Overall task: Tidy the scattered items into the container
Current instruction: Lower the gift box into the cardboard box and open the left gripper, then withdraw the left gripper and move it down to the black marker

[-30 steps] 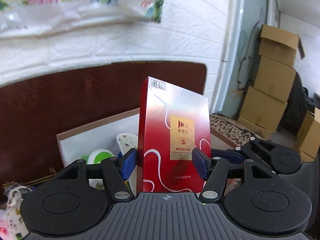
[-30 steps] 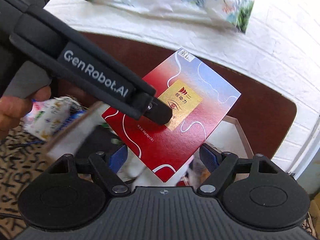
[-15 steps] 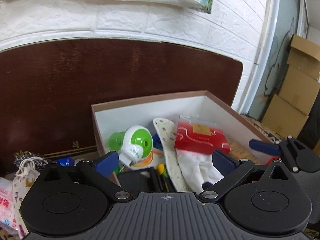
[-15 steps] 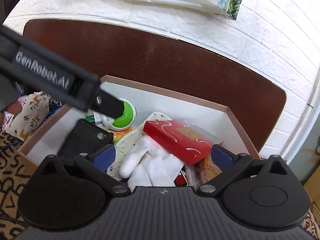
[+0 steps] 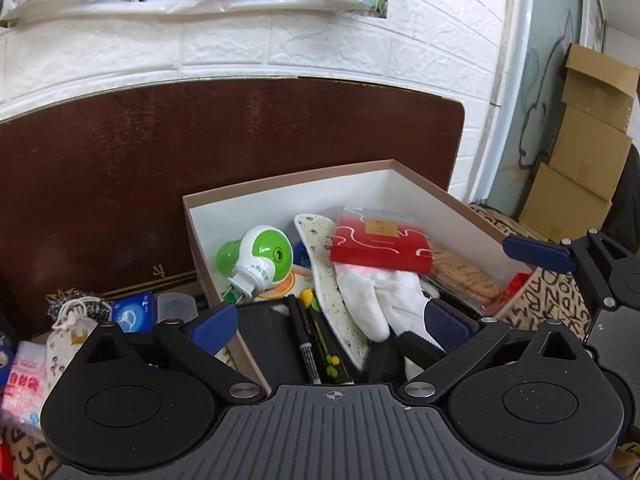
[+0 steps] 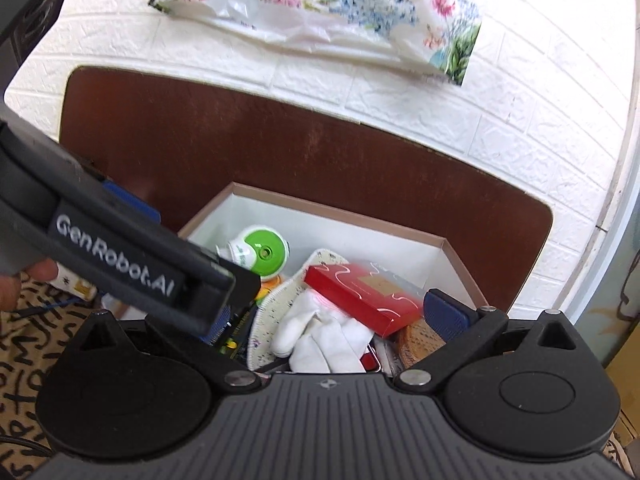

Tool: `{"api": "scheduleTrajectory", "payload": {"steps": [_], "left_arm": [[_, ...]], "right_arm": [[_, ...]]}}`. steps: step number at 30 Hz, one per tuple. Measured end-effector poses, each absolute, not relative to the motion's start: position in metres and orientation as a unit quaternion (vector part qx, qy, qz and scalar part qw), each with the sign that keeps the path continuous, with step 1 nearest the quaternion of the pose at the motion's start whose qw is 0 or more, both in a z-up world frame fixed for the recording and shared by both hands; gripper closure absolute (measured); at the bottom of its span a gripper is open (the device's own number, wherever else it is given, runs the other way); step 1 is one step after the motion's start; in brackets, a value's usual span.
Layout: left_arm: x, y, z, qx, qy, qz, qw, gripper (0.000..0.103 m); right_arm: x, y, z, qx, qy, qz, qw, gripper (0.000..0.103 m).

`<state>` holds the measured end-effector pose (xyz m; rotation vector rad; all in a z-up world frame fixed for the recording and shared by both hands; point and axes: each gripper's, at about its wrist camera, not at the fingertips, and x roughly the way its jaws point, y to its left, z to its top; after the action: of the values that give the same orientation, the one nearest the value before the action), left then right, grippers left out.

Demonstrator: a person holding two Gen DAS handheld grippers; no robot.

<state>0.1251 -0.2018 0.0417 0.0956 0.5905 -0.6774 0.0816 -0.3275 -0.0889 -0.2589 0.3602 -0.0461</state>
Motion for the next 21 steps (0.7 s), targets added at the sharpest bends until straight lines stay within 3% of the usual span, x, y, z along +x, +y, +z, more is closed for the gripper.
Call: {"api": "scheduleTrajectory", "payload": {"steps": [10,21], "left_arm": [[0.065,-0.161,0.05,0.027,0.263,-0.319,0.91,0.0],[0.0,-0.098,0.009,0.007,0.291,-0.288,0.912,0.0]], "right_arm": [[0.034,-0.297,-0.082,-0.113,0.145,-0.013,0.983,0.0],[-0.014,-0.231,-0.115,-0.097,0.181,0.051,0.977,0.0]]}}
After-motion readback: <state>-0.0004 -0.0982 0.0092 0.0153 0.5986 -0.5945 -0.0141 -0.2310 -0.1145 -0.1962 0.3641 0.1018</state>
